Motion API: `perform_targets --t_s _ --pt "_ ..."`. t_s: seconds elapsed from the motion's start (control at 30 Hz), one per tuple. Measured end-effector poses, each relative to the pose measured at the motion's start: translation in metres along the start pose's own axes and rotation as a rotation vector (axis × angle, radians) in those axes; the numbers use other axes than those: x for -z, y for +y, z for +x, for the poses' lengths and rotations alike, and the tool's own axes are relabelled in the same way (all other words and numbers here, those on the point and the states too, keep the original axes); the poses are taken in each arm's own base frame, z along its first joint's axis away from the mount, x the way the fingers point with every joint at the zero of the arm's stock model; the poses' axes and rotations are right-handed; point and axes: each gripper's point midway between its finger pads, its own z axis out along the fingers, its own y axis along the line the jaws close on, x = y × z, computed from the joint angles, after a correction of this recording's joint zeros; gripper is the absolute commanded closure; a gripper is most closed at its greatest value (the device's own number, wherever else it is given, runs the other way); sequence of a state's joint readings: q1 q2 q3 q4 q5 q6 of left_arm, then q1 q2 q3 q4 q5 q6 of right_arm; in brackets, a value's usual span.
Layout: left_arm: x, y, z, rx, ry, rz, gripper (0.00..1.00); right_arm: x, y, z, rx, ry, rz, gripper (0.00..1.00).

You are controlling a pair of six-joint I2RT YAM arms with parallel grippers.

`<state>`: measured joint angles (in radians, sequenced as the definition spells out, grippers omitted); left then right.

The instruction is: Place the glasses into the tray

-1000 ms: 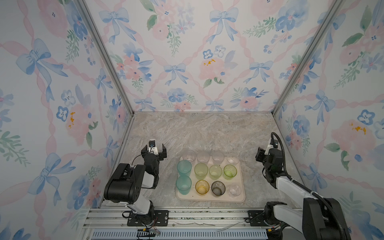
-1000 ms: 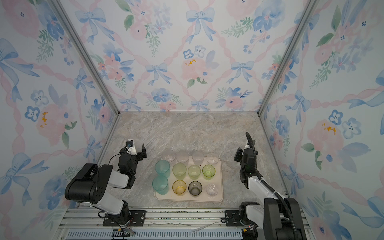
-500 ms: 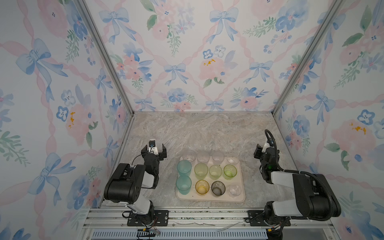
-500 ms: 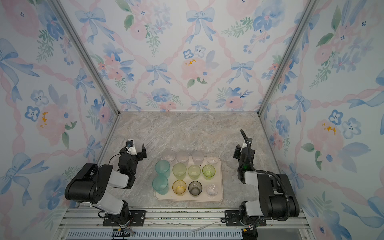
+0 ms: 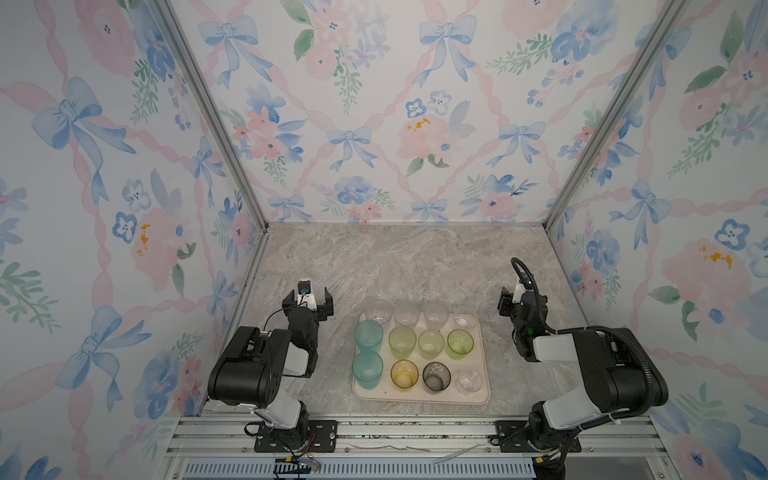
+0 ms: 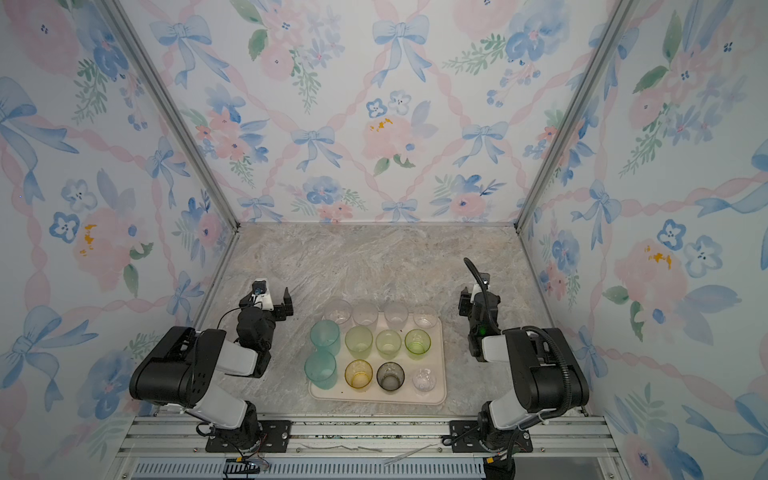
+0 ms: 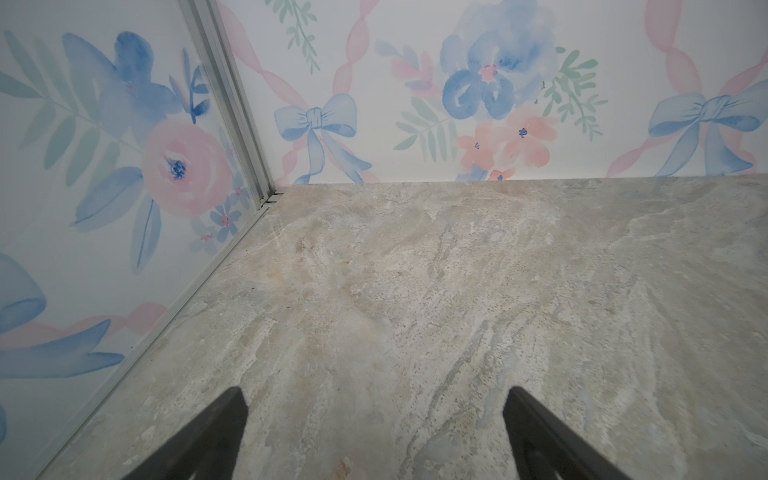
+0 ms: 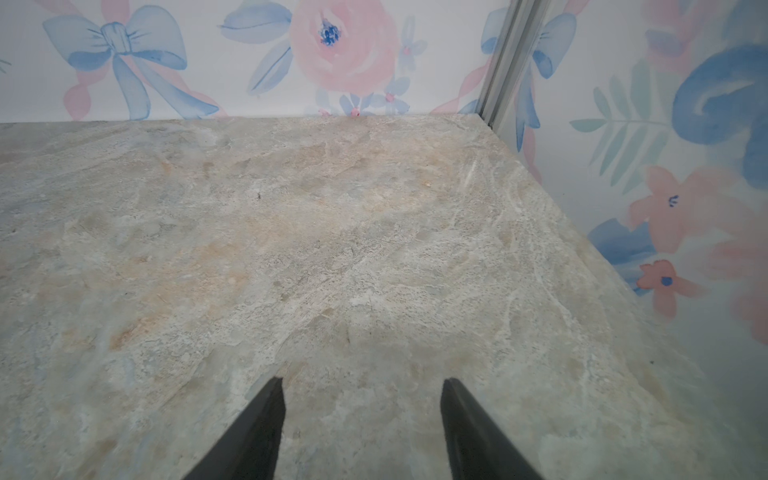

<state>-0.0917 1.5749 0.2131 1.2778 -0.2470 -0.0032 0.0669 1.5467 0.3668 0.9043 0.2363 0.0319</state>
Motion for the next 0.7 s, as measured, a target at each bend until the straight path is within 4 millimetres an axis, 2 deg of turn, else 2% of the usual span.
perform_targets --t_s 0.03,0.7 --pt "0.0000 0.0000 0.0000 0.000 0.000 0.000 0.02 0.0000 0.0000 -0.0001 -0.001 0.000 0.000 0.03" --pt "0.0000 0.0000 0.0000 0.000 0.000 0.000 0.02 0.0000 0.0001 -0.0003 0.011 -0.001 0.000 0.03"
